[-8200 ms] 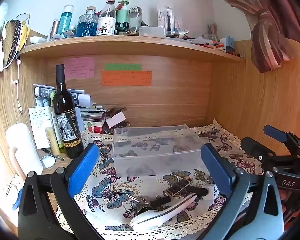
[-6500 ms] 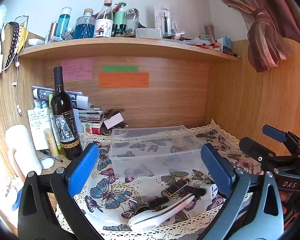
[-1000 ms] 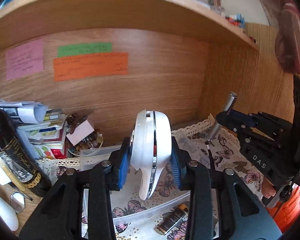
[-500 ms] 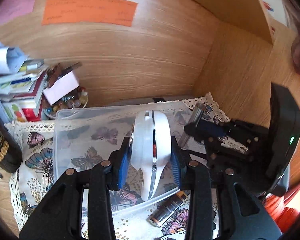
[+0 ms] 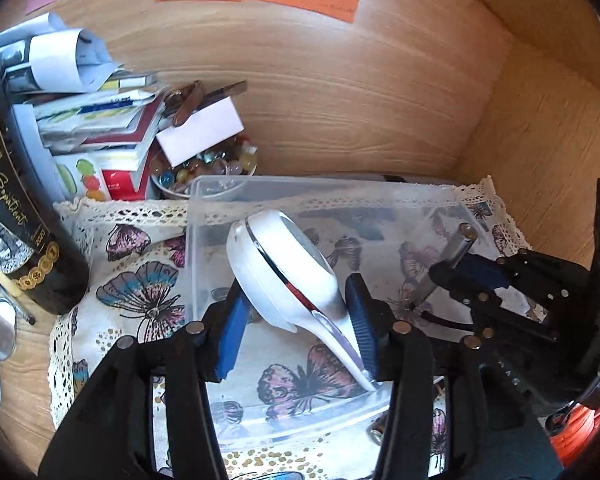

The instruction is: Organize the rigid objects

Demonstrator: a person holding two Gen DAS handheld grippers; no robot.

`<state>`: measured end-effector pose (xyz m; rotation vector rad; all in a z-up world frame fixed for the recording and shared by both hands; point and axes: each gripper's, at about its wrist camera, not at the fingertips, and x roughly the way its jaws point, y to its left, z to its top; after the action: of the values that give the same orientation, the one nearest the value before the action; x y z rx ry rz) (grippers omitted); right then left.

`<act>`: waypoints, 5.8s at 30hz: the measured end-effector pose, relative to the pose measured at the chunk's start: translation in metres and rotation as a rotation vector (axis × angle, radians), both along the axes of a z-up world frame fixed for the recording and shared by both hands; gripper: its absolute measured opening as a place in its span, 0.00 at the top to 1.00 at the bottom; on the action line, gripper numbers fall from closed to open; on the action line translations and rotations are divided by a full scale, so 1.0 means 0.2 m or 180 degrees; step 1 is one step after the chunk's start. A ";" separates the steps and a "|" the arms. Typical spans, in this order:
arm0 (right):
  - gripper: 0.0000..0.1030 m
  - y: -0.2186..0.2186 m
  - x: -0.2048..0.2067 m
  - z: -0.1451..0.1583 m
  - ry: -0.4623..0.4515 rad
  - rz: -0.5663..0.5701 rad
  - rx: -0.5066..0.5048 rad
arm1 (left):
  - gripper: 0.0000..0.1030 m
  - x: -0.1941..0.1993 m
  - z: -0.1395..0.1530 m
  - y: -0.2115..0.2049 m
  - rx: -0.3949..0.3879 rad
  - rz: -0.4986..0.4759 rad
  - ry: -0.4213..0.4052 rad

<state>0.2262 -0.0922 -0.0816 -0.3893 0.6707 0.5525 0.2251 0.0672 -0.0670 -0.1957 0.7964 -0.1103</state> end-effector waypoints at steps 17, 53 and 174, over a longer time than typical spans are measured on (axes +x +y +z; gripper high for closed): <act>0.27 -0.15 -0.15 0.24 -0.0445 -0.0129 0.0327 | 0.08 -0.27 0.21 -0.07 0.0324 0.0041 -0.0495; 0.18 -0.45 -0.65 -0.15 0.0294 -0.0487 0.0615 | 0.19 -0.82 -0.20 -0.22 0.0416 0.0003 -0.0103; 0.20 -0.29 -0.57 -0.07 0.0117 -0.0382 0.0492 | 0.02 -0.67 -0.07 -0.13 0.0512 0.0023 -0.0162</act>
<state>0.1119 -0.1505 -0.0949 -0.1932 0.6772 0.4944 0.0903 0.0404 -0.0815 -0.0434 0.7500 -0.0440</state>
